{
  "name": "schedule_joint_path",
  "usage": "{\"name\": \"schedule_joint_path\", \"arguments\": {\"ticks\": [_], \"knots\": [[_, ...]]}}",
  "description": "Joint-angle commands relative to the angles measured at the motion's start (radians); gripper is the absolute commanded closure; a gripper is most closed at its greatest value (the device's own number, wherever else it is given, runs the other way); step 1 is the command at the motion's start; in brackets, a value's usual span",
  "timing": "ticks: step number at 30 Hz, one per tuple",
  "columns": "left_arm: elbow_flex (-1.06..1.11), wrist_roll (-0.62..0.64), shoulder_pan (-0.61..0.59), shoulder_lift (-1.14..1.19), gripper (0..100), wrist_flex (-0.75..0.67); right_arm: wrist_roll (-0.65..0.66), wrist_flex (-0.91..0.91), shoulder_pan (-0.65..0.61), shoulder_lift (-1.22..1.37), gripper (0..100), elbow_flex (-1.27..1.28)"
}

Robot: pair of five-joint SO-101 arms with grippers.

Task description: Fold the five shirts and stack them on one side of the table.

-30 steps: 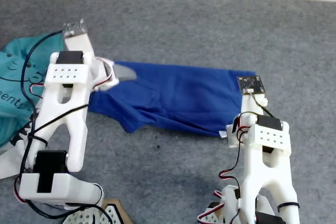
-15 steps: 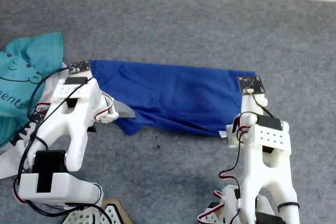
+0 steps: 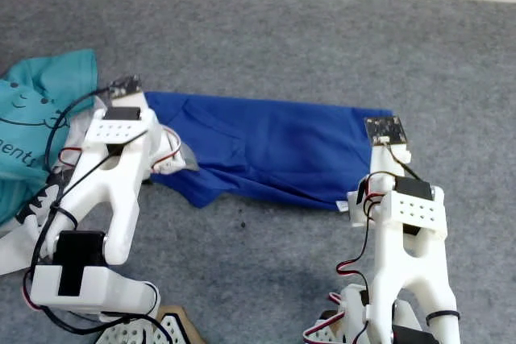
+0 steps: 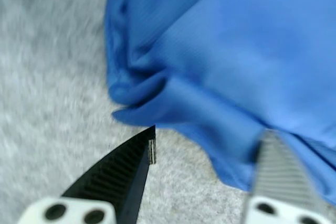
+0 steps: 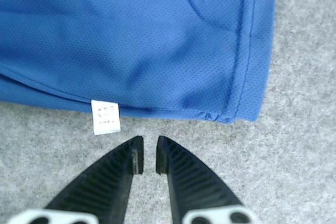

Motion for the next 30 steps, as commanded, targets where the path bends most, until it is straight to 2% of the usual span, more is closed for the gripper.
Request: {"name": "schedule_joint_path", "arguments": {"ticks": [1, 4, 7, 12, 18, 21, 25, 30], "knots": [[-0.073, -0.170, 0.028, -0.016, 100, 0.006, 0.012, -0.013, 0.010, -0.028, 93.7, -0.005], [-0.061, -0.212, 0.025, -0.015, 94, 0.009, 0.012, -0.013, 0.010, -0.028, 93.7, -0.005], [-0.024, -0.221, 0.022, -0.015, 93, 0.006, 0.012, -0.013, 0.010, -0.028, 93.7, -0.005], [0.024, -0.222, 0.024, -0.015, 93, 0.006, 0.014, -0.013, 0.010, -0.027, 93.7, -0.005], [-0.050, -0.215, 0.027, -0.016, 93, 0.012, 0.014, -0.013, 0.010, -0.027, 93.7, -0.004], [-0.131, -0.212, 0.025, -0.016, 99, 0.014, 0.014, -0.024, 0.007, -0.027, 93.7, 0.015], [-0.225, -0.103, 0.051, -0.016, 99, 0.043, 0.014, -0.104, 0.004, -0.027, 93.7, 0.070], [-0.309, -0.038, 0.104, -0.015, 99, 0.048, 0.014, -0.108, 0.004, -0.027, 93.7, 0.079]]}}
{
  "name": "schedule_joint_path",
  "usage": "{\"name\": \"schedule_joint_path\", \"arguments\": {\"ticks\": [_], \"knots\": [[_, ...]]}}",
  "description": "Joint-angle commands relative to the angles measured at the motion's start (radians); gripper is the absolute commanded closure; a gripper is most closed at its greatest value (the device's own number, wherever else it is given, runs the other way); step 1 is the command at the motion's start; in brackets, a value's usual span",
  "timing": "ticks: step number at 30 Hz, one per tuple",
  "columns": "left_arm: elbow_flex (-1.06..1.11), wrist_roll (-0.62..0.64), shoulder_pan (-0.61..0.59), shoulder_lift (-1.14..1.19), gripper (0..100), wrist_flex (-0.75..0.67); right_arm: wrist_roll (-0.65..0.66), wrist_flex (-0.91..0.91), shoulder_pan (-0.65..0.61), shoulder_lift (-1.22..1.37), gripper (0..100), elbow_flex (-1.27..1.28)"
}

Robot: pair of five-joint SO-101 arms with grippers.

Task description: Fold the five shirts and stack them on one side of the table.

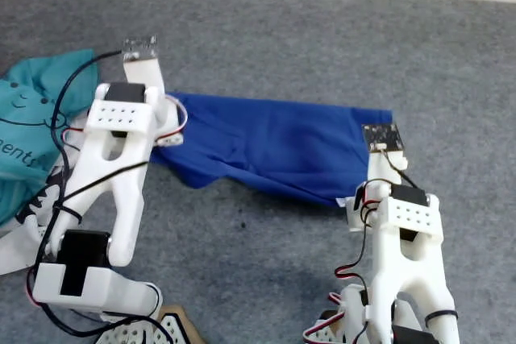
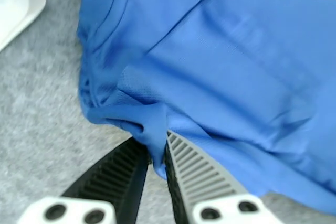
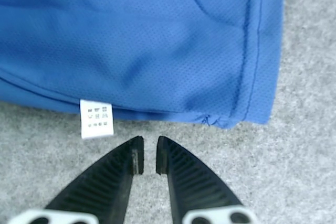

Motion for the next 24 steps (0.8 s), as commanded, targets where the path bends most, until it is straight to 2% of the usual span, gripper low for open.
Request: {"name": "schedule_joint_path", "arguments": {"ticks": [1, 11, 14, 17, 20, 24], "knots": [[-0.087, 0.054, 0.051, -0.012, 99, 0.005, 0.014, -0.018, 0.004, -0.027, 93.7, -0.002], [-0.142, 0.092, 0.064, 0.067, 98, -0.061, 0.014, -0.019, 0.004, -0.028, 93.7, 0.001], [-0.147, 0.092, 0.062, 0.117, 90, -0.061, 0.014, -0.018, -0.016, -0.030, 93.7, -0.004], [-0.140, 0.126, 0.062, 0.143, 76, -0.061, 0.005, -0.015, -0.127, -0.039, 93.7, -0.007], [-0.140, 0.212, 0.062, 0.153, 66, -0.060, -0.029, -0.028, -0.315, -0.039, 99.5, -0.018], [-0.140, 0.233, 0.044, 0.150, 65, -0.055, -0.109, -0.041, -0.498, -0.028, 99.3, -0.125]]}}
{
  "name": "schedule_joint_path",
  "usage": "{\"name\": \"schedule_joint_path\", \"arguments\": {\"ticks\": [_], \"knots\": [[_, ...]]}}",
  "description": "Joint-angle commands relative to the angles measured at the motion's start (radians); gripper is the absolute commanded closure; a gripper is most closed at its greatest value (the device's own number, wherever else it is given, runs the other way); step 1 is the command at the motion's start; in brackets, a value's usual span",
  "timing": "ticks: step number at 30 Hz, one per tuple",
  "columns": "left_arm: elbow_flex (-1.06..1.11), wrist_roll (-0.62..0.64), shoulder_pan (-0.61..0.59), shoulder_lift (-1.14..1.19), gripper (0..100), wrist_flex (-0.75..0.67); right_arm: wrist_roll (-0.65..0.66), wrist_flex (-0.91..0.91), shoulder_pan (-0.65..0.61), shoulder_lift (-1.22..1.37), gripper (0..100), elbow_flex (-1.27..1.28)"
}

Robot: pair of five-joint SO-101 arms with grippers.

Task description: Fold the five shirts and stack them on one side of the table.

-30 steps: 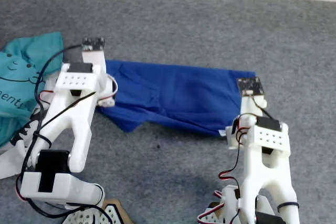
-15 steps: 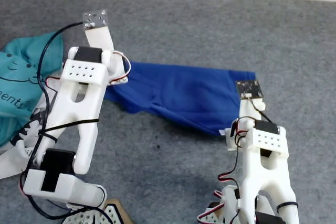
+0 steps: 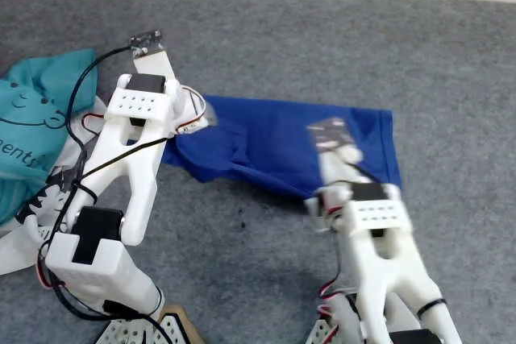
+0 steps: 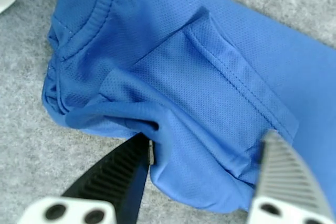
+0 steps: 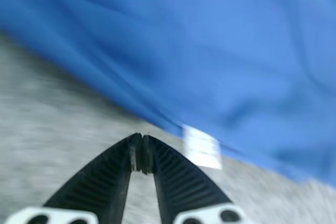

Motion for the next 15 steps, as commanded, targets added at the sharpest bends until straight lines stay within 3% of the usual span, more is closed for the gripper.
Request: {"name": "schedule_joint_path", "arguments": {"ticks": [1, 10, 15], "knots": [[-0.042, 0.018, -0.015, -0.010, 66, -0.009, -0.054, -0.016, -0.143, -0.018, 99.3, -0.139], [-0.051, 0.014, -0.088, -0.010, 100, -0.026, -0.184, -0.056, -0.403, -0.016, 99.3, -0.217], [-0.041, 0.014, -0.101, -0.005, 98, -0.040, -0.192, -0.189, -0.478, 0.008, 99.3, -0.193]]}}
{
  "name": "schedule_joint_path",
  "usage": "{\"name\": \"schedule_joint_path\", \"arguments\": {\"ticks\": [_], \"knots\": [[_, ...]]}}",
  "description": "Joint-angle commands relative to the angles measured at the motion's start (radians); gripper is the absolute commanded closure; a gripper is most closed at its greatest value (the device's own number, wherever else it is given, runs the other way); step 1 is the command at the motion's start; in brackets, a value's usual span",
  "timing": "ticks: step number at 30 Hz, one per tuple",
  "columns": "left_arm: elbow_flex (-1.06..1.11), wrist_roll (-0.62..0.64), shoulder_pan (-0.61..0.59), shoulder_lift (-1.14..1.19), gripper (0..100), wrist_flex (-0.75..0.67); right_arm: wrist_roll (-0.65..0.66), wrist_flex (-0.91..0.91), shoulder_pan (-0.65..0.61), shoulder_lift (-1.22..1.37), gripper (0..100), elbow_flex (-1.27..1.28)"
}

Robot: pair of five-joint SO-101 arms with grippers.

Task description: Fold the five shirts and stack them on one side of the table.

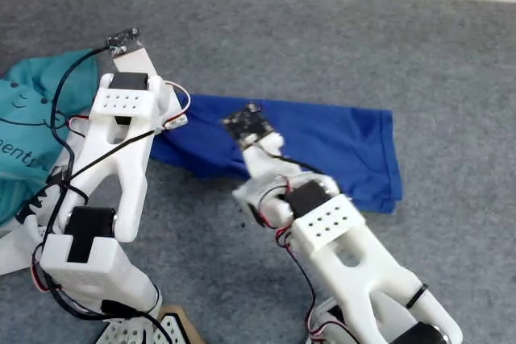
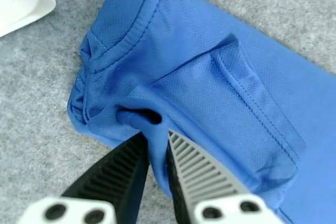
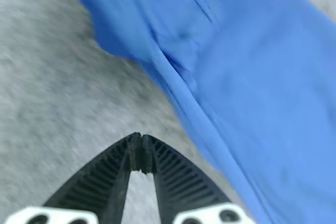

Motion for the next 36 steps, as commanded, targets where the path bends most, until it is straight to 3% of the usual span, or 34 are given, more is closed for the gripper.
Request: {"name": "schedule_joint_path", "arguments": {"ticks": [1, 5, 11, 17, 26, 36], "knots": [[-0.036, 0.006, -0.027, -0.005, 98, -0.012, -0.014, -0.104, -0.054, 0.035, 99.3, -0.025], [-0.036, 0.006, -0.027, -0.005, 98, -0.011, -0.014, -0.197, -0.093, 0.214, 99.3, -0.059], [-0.036, 0.006, -0.027, -0.005, 98, -0.015, -0.012, -0.200, -0.104, 0.420, 99.3, -0.193], [-0.036, 0.006, -0.027, -0.005, 98, -0.017, -0.014, -0.208, -0.125, 0.444, 99.3, -0.225], [-0.036, 0.006, -0.027, -0.005, 98, -0.011, -0.014, -0.361, -0.124, 0.446, 99.3, -0.225], [-0.007, 0.005, -0.027, -0.013, 98, -0.015, -0.006, -0.475, -0.047, 0.446, 99.3, -0.226]]}}
